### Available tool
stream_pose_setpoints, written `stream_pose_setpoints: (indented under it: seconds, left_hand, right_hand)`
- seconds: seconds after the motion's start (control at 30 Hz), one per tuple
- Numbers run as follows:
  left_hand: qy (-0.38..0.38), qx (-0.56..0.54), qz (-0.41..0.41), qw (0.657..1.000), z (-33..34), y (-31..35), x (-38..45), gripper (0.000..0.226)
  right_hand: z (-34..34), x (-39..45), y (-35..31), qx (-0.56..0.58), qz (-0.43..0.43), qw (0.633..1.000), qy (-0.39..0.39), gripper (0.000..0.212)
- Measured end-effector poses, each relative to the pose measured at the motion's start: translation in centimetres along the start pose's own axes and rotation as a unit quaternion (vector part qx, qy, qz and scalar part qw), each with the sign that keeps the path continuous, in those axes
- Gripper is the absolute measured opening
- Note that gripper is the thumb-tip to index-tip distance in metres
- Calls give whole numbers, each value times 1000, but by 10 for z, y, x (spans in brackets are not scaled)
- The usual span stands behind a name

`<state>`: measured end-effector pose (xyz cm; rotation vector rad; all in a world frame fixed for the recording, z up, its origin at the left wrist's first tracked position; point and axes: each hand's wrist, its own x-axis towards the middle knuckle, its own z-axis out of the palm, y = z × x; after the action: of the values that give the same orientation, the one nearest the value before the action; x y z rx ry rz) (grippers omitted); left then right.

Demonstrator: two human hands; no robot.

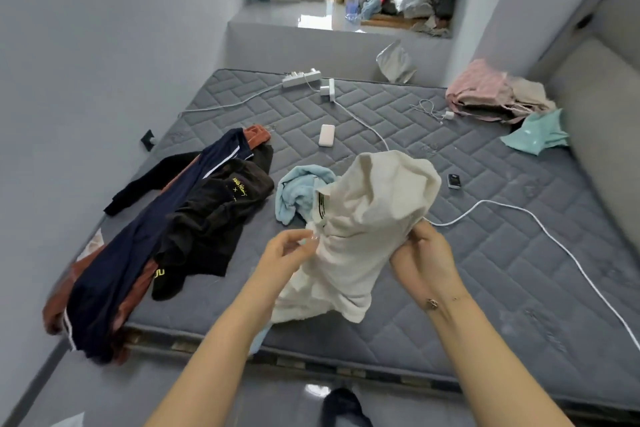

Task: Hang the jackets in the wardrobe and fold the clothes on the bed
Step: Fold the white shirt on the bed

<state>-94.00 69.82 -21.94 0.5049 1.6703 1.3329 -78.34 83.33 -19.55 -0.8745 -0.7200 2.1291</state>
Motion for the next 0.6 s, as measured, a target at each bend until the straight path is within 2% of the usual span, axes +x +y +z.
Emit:
stream_pose_setpoints:
  seconds: [0.1, 0.17, 0.2, 0.27, 0.33, 0.47, 0.6]
  left_hand:
    - [-26, -5, 52, 998, 12, 11, -14, 65]
    - [-94, 33, 69, 993, 25, 19, -20, 86]
    - [-141, 56, 74, 986, 33, 22, -24, 86]
    - [-216, 85, 84, 969, 52, 26, -34, 61]
    - [-231, 61, 90, 967, 74, 27, -45, 34]
    - [-225, 17, 118, 967, 107, 41, -63, 34]
    - [-223, -117, 127, 959, 129, 73, -63, 41]
  right_hand:
    - [3, -42, -20, 1, -15, 1000, 11, 27]
    - [3, -68, -38, 4, -28, 1000, 5, 41]
    - [3, -81, -48, 4, -39, 999, -3, 48]
    - [2, -105, -70, -17, -74, 997, -17, 45]
    - [0, -126, -91, -46, -97, 994, -16, 32]
    - [-27, -141, -128, -44, -97, 994, 30, 31]
    - [-67, -143, -170, -82, -131, 982, 109, 25]
